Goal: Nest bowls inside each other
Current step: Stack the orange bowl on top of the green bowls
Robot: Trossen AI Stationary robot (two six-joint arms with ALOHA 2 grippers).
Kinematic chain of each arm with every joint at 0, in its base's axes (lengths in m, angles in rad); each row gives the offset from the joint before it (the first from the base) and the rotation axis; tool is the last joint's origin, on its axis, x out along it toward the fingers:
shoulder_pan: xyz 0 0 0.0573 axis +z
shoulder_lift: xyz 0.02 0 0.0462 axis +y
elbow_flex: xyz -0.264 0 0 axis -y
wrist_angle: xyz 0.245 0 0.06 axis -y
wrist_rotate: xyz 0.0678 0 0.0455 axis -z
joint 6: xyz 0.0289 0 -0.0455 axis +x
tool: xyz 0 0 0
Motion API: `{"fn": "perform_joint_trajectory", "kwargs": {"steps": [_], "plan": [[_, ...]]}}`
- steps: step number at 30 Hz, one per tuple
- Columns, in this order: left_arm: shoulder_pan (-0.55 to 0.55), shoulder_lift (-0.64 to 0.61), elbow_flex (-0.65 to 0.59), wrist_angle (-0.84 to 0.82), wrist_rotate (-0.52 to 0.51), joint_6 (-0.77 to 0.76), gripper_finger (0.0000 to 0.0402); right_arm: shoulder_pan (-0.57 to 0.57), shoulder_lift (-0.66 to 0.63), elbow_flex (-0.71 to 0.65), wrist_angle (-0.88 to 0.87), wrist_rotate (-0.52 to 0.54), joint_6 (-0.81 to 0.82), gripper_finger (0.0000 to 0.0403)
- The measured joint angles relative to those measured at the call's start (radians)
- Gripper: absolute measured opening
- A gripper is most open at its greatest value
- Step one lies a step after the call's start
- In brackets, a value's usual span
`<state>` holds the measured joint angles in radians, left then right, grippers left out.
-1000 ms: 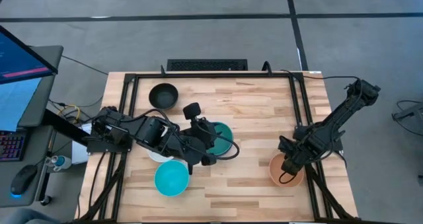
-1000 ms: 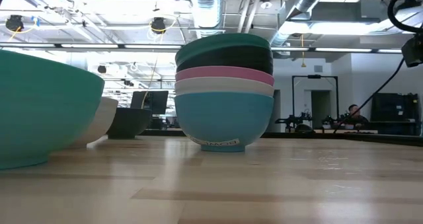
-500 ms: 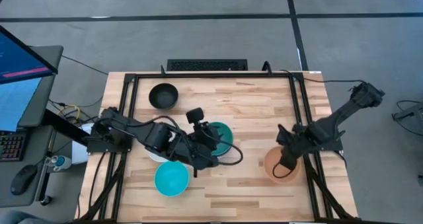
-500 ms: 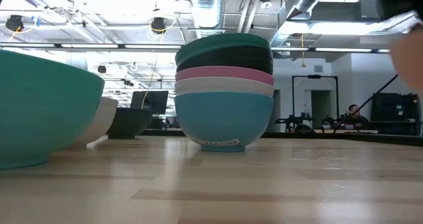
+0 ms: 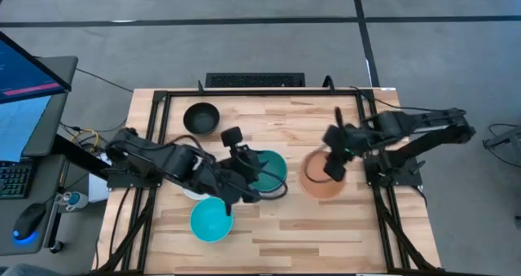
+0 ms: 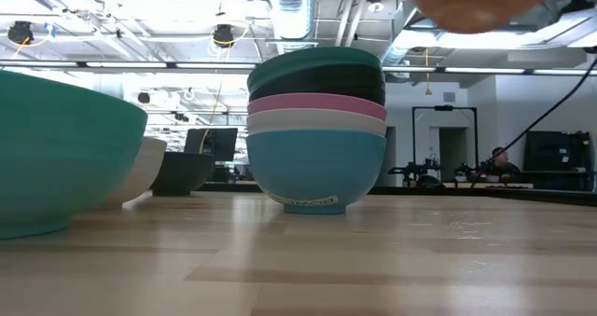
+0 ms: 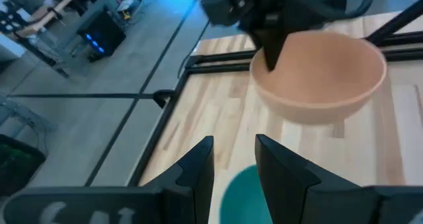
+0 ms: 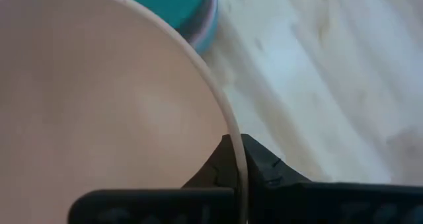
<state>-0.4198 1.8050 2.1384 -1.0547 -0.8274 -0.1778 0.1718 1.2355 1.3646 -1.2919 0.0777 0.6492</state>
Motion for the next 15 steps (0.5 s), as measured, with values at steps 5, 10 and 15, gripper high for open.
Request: {"fn": "perform_joint_trajectory", "kwargs": {"steps": [5,10,15], "plan": [[0.000,-0.071,0.000,-0.043,-0.031,0.009,0.0103,-0.093,0.173,0.201,0.037,-0.038,-0.175,0.0017],[0.000,-0.137,0.000,-0.117,-0.051,0.008,0.0103,-0.139,0.348,0.360,0.055,-0.083,-0.284,0.0021],[0.000,-0.218,0.000,-0.210,-0.049,0.048,0.0103,-0.147,0.484,0.440,0.066,-0.108,-0.298,0.0017]]}}
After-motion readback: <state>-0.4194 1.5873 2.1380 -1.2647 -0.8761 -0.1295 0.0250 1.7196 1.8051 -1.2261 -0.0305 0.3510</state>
